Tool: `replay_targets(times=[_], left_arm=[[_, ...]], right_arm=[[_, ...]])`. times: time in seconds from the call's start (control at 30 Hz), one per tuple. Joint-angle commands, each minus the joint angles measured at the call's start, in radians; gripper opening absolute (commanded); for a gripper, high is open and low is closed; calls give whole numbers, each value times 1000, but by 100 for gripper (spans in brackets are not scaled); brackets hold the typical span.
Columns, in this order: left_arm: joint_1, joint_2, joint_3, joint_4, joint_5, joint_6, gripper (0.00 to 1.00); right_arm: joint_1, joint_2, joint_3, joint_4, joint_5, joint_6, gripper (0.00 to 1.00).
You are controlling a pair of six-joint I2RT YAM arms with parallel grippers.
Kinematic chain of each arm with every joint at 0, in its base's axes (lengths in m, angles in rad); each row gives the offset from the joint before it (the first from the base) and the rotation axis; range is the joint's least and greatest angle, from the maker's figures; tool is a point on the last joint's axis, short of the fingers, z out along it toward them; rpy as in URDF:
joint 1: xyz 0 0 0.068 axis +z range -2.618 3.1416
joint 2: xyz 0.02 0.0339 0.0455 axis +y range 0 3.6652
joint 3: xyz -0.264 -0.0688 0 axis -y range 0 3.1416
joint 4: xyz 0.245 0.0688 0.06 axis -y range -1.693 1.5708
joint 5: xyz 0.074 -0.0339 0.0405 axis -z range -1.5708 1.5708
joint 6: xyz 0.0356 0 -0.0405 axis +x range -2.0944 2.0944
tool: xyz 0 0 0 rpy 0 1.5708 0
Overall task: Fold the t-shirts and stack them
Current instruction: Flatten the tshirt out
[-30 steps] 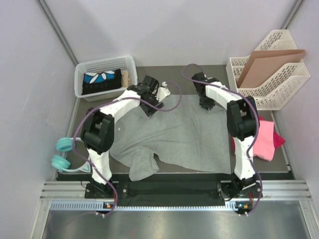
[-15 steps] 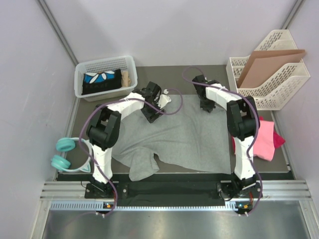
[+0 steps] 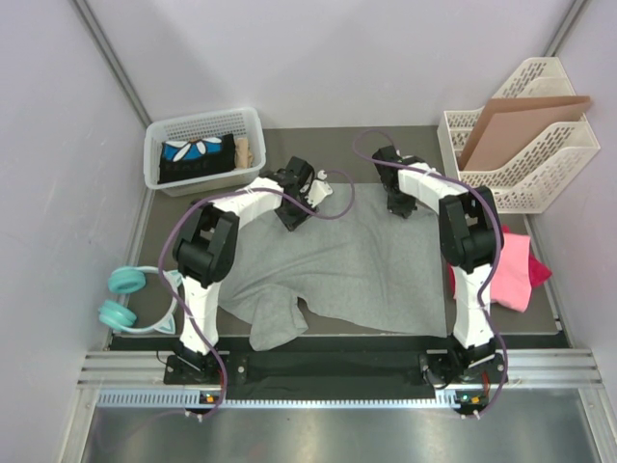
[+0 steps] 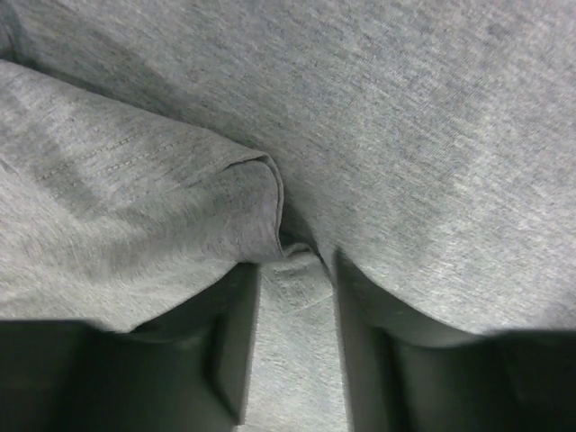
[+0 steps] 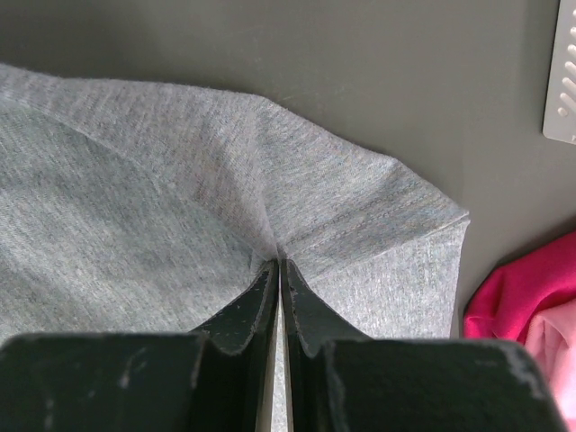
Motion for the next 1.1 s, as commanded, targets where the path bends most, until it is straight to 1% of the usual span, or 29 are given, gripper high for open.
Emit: replay_targets(times=[0.0, 0.03, 0.07, 0.1, 0.4, 0.63, 0.93, 1.07], left_arm=[[0, 18, 42, 11, -13, 22, 23], [3, 21, 57, 6, -13, 27, 12], [3, 25, 66, -21, -13, 28, 7], [3, 31, 77, -32, -15, 28, 6], [3, -34, 89, -50, -44, 61, 8], [12, -94, 59, -55, -105, 137, 0], [27, -151, 98, -60, -168, 209, 0], [44, -176, 85, -34, -234, 263, 0]], right_arm=[[-8, -40, -8, 14, 5, -7, 5], [-7, -39, -7, 14, 5, -8, 5], [-7, -39, -7, 13, 5, -10, 5], [-8, -37, -7, 13, 3, -10, 5], [-8, -23, 10, 8, 10, -16, 5], [-8, -13, 52, -13, 16, -19, 4], [-8, -59, 104, -42, 46, -31, 4], [-8, -62, 131, -65, 66, -43, 4]])
